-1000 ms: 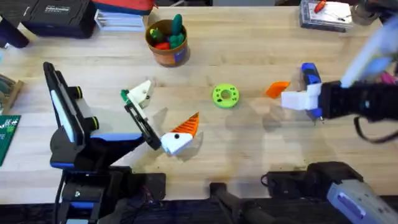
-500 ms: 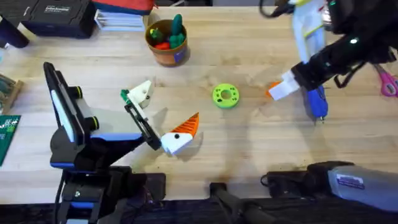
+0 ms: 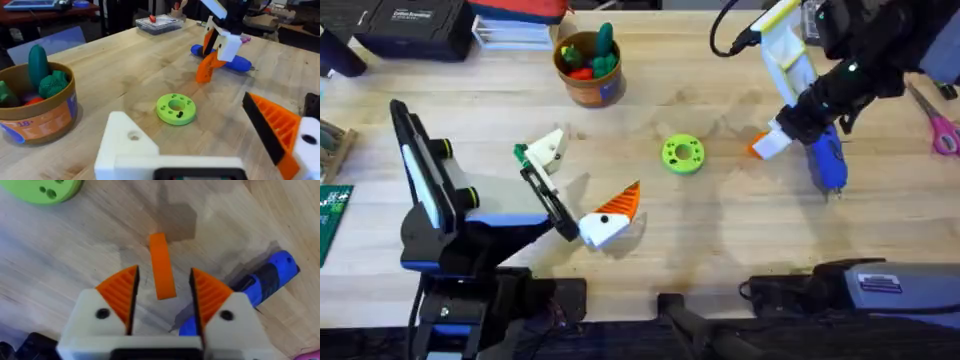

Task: Pick up the gripper from the table and insert it into the empty holder that is missing its gripper. Then pick up a screw, insert it into the mounting hole, and use the screwdriver to tighten it. Finally, clean up the table by picking up the vegetable and placing it into the bucket.

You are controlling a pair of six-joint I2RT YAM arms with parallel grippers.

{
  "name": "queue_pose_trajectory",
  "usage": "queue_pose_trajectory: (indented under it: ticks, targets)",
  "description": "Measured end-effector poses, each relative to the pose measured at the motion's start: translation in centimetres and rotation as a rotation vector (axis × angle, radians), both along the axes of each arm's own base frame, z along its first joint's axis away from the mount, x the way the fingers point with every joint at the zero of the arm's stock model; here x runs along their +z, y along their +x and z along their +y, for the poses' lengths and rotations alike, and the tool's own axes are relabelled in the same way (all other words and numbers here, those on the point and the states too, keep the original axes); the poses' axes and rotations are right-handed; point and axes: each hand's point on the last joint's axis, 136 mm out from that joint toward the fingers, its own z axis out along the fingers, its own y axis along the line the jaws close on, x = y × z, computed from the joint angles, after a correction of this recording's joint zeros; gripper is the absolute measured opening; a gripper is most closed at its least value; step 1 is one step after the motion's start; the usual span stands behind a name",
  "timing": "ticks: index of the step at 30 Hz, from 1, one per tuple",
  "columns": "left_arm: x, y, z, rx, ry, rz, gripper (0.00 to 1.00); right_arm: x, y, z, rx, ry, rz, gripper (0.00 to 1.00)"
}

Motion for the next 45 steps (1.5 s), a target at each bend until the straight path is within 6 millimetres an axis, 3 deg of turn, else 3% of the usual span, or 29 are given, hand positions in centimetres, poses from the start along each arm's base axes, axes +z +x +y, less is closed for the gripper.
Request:
queue_pose_trajectory:
  ticks: [3,8,12,16,23,28,31,34,38,41,45]
  targets:
    - [0.0,0.0,0.0,0.0,0.0,0.0,0.986,0.0,-0.1,-0.1,0.004,-0.004,0.004,0.49]
    - [0.0,0.0,0.0,0.0,0.0,0.0,0.986,-0.1,-0.6,-0.1,0.007,-0.007,0.023,0.428]
    - [0.0,0.0,0.0,0.0,0.0,0.0,0.986,-0.1,-0.4,-0.1,0.01,-0.007,0.016,0.32]
    - [0.0,0.0,0.0,0.0,0.0,0.0,0.985,0.0,0.0,-0.1,0.009,-0.006,0.001,0.027]
    - [0.0,0.0,0.0,0.0,0.0,0.0,0.986,0.8,0.1,-0.1,0.007,-0.004,-0.033,0.014]
    - [0.0,0.0,0.0,0.0,0.0,0.0,0.986,5.3,-0.4,-0.2,-0.051,0.025,-0.193,0.014]
    - [0.0,0.0,0.0,0.0,0.0,0.0,0.985,8.2,-2.0,-0.9,-0.134,0.057,-0.278,0.014]
    - [0.0,0.0,0.0,0.0,0.0,0.0,0.986,9.8,-4.1,-1.0,-0.22,0.148,-0.293,0.013]
    - [0.0,0.0,0.0,0.0,0.0,0.0,0.986,10.6,-5.1,1.3,-0.244,0.345,-0.295,0.013]
    - [0.0,0.0,0.0,0.0,0.0,0.0,0.986,9.5,-5.4,3.8,-0.246,0.512,-0.258,0.013]
    - [0.0,0.0,0.0,0.0,0.0,0.0,0.985,8.4,-3.5,7.5,-0.268,0.788,-0.236,0.012]
